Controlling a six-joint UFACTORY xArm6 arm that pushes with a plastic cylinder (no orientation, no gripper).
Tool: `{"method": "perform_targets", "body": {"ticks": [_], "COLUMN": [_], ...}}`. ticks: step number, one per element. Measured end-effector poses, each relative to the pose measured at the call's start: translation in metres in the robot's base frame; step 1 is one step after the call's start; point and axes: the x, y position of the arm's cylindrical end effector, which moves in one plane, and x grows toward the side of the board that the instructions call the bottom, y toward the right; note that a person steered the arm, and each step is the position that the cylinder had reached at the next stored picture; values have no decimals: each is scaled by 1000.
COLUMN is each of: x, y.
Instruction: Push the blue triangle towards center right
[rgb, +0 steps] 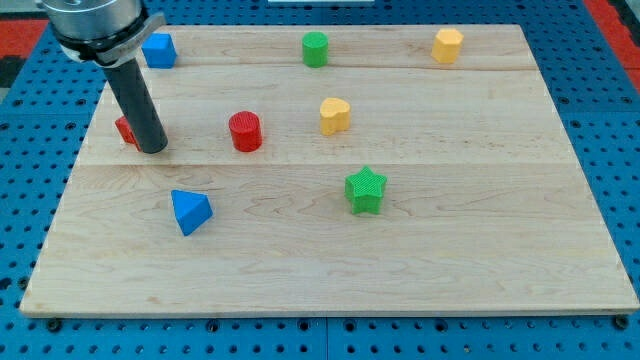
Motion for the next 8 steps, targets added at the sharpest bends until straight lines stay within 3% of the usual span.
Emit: {"method": "perform_targets", "body": {"ticks": [1, 2, 3, 4, 7, 8], "x": [86, 124, 72, 57, 83, 72], "y": [-15, 13, 62, 127, 174, 190]}}
